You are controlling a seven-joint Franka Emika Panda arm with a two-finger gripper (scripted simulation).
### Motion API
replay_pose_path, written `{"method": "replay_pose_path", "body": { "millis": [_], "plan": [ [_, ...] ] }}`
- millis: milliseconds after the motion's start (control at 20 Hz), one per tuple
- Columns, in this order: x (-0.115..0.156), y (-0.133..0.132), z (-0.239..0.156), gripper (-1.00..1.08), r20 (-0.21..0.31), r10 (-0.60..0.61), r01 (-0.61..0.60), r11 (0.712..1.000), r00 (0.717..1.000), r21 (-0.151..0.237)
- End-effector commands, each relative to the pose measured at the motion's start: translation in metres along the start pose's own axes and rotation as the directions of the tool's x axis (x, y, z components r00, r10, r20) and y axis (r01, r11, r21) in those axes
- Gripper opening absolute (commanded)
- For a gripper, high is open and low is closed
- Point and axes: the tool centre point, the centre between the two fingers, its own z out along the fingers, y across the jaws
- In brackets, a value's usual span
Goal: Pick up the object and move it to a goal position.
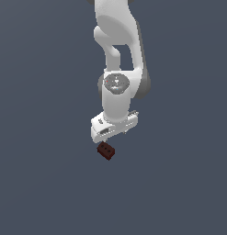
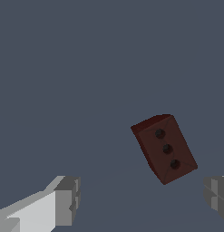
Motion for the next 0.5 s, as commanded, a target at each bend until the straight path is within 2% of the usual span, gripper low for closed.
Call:
{"method": "replay_pose_path", "body": {
  "millis": [0, 450],
  "plan": [
    [0.001, 0.007, 0.007, 1.0, 0.0, -0.062, 0.062, 0.998, 0.998, 0.0],
    [0.004, 0.032, 0.032, 1.0, 0.0, -0.27, 0.27, 0.963, 0.963, 0.0]
  ]
}}
